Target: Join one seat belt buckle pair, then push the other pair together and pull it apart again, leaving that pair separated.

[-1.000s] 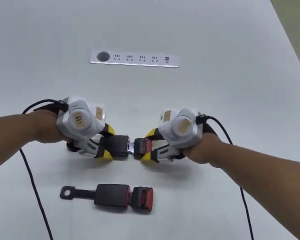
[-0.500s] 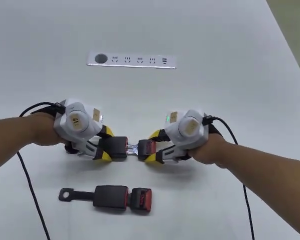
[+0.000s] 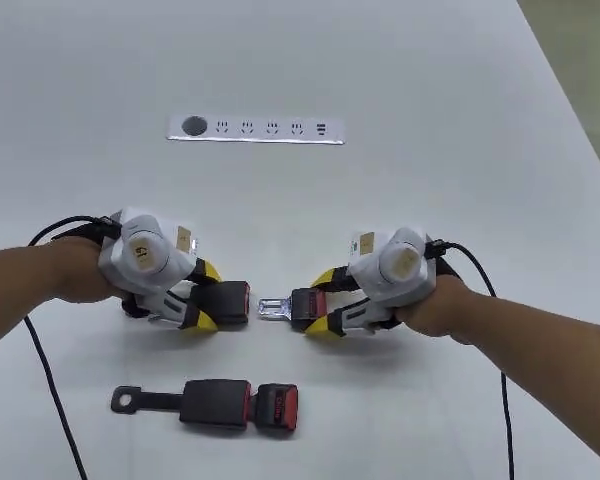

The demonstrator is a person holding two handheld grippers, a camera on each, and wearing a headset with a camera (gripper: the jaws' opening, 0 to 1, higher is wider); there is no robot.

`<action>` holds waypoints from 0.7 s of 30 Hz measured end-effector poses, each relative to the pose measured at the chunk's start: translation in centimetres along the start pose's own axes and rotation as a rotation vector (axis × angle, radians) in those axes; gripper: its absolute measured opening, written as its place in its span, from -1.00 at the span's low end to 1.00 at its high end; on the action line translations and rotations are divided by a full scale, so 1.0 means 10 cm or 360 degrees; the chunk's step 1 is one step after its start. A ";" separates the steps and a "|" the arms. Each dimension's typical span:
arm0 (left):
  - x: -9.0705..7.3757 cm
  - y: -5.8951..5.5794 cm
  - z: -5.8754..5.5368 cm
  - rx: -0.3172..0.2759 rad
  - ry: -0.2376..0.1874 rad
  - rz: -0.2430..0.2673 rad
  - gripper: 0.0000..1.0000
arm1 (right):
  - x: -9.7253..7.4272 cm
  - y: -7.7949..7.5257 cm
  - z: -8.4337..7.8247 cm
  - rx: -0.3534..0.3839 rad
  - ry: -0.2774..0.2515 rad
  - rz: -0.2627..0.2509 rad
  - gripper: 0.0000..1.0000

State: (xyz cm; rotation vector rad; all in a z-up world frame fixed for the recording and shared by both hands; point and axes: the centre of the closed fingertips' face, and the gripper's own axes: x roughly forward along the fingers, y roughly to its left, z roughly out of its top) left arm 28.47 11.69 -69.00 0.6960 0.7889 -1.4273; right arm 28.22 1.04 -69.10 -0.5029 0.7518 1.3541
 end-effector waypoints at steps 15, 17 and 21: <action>0.00 0.00 0.00 -0.0001 -0.0003 0.0001 -0.32 | -0.18 -0.07 -0.28 0.0015 0.0015 -0.0007 -0.34; 0.00 0.00 0.00 -0.0001 -0.0004 0.0000 -0.32 | -0.21 -0.09 -0.32 0.0024 0.0021 -0.0012 -0.34; 0.01 0.01 -0.01 0.0001 -0.0003 -0.0001 -0.32 | -0.27 -0.11 -0.40 0.0038 0.0029 -0.0016 -0.34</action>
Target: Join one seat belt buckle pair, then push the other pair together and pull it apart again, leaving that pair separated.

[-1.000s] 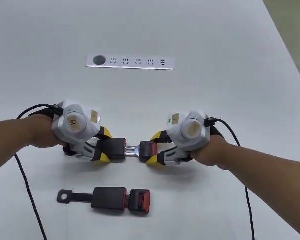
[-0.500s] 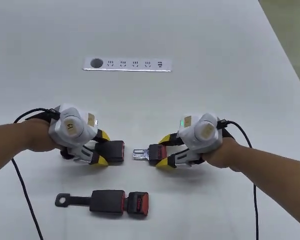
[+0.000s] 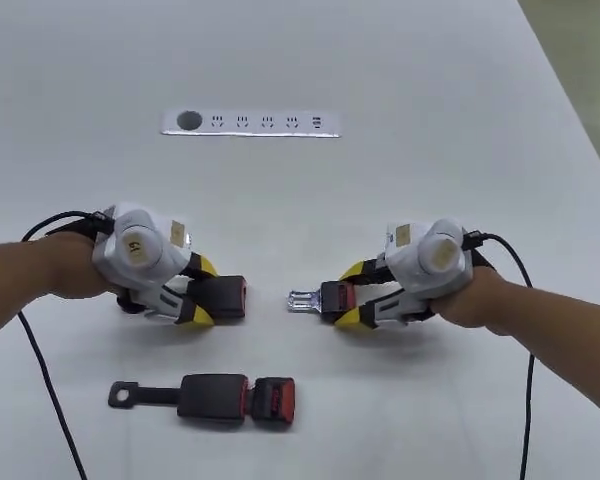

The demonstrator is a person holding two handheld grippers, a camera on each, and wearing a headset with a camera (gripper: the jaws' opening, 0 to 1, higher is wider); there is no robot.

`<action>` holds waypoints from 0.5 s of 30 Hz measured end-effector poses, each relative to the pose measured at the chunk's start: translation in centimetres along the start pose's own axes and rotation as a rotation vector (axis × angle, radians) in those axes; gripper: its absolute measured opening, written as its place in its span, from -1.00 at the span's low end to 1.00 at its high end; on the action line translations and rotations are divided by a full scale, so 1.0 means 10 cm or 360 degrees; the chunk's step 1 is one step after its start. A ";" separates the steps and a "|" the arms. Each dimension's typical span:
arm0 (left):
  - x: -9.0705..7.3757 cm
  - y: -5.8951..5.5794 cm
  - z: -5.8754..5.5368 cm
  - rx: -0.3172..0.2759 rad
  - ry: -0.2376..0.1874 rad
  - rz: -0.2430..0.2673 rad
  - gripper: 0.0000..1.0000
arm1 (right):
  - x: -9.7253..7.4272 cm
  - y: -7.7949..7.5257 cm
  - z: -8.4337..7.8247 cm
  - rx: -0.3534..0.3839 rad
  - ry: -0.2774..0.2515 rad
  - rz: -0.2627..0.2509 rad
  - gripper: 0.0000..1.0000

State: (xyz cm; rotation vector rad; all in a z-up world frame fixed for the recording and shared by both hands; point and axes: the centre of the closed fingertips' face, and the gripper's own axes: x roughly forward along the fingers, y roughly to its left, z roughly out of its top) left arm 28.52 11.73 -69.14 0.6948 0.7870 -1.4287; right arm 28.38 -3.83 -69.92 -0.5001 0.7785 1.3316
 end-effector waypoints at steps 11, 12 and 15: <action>0.00 -0.01 0.01 -0.0001 -0.0001 -0.0002 -0.32 | -0.15 0.01 -0.15 0.0019 0.0009 -0.0017 -0.34; 0.00 -0.01 0.01 0.0000 0.0001 -0.0001 -0.32 | -0.16 0.00 -0.16 0.0019 0.0011 -0.0021 -0.34; -0.01 -0.01 0.02 0.0000 0.0001 -0.0001 -0.32 | -0.19 0.00 -0.17 0.0041 0.0002 -0.0016 -0.33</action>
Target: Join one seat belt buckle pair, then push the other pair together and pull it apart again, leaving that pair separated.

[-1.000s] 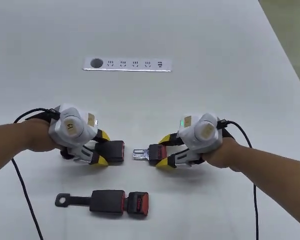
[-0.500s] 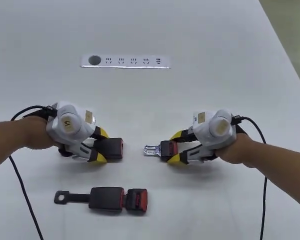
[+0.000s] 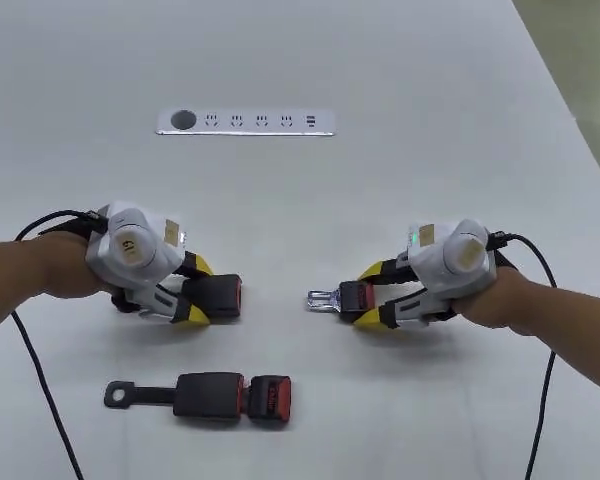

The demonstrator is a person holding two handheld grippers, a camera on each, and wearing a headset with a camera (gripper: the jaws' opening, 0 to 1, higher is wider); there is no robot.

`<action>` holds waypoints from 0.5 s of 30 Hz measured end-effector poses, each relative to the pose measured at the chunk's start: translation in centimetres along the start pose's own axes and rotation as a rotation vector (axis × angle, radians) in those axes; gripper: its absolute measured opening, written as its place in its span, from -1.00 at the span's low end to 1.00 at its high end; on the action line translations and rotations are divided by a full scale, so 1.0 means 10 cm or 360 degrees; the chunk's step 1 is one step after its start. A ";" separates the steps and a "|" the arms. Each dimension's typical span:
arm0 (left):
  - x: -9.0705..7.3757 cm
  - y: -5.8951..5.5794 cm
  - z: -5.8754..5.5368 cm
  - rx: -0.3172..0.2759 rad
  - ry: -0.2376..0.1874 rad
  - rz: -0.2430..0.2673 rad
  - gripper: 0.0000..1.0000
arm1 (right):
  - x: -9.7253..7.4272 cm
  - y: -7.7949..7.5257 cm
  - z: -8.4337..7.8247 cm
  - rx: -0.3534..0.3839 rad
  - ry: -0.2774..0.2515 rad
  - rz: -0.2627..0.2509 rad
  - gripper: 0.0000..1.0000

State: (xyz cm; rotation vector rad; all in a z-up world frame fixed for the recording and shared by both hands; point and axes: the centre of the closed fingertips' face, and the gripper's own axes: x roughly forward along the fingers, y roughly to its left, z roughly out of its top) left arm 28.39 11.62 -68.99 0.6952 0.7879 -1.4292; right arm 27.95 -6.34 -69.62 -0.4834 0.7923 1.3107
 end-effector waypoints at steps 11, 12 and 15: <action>-0.01 -0.01 0.01 0.0010 0.0007 -0.0001 -0.31 | -0.02 0.00 0.00 -0.0005 -0.0016 0.0003 -0.33; -0.01 -0.01 0.00 0.0008 0.0009 0.0000 -0.31 | -0.03 0.01 0.01 0.0015 -0.0024 0.0008 -0.32; 0.00 0.00 0.00 0.0009 0.0027 0.0005 -0.30 | -0.03 0.02 0.01 0.0011 -0.0021 0.0003 -0.32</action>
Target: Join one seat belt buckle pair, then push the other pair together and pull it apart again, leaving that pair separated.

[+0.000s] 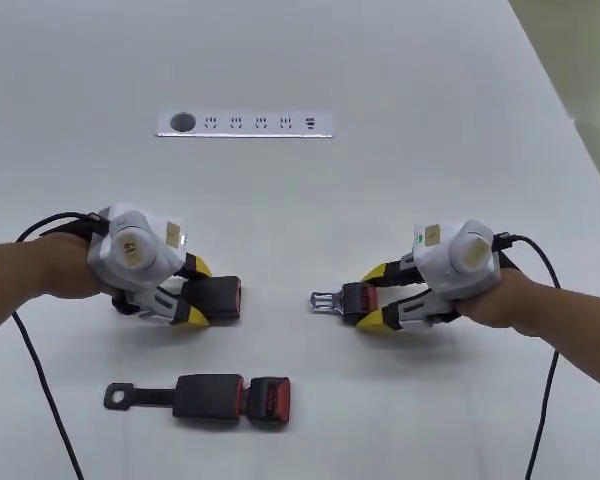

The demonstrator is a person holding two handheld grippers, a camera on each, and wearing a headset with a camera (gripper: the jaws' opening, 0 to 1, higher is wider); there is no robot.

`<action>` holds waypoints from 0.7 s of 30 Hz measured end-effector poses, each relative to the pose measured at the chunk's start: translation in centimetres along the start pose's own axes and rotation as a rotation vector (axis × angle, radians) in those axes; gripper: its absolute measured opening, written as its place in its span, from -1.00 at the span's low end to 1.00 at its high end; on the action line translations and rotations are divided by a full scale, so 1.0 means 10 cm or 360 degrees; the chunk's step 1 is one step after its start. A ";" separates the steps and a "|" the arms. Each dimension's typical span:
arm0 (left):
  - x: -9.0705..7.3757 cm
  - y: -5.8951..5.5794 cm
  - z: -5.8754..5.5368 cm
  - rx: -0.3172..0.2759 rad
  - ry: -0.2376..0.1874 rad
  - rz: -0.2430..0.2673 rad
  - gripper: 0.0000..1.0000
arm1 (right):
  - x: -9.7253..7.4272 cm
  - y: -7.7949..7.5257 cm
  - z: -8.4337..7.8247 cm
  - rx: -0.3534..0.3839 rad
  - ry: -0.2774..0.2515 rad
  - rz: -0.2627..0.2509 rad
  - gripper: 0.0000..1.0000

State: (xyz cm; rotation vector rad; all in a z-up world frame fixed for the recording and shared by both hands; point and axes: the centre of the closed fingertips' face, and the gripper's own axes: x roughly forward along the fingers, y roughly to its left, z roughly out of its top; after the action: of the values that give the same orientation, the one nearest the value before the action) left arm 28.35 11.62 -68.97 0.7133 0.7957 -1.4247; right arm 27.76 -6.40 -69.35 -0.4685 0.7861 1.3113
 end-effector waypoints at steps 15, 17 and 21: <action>-0.11 -0.03 0.15 -0.0360 -0.0142 0.0080 0.42 | -0.12 -0.07 0.09 0.0210 -0.0122 -0.0325 0.24; -0.16 0.05 0.17 -0.0366 -0.0192 0.0190 0.44 | -0.17 -0.10 0.14 0.0255 -0.0162 -0.0399 0.29; -0.27 0.12 0.23 -0.0552 -0.0336 0.0299 0.55 | -0.24 -0.14 0.25 0.0316 -0.0297 -0.0564 0.41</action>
State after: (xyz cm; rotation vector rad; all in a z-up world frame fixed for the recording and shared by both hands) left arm 29.66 11.29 -65.50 0.3541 0.7630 -1.1329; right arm 29.62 -6.56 -66.16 -0.3042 0.6356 0.9224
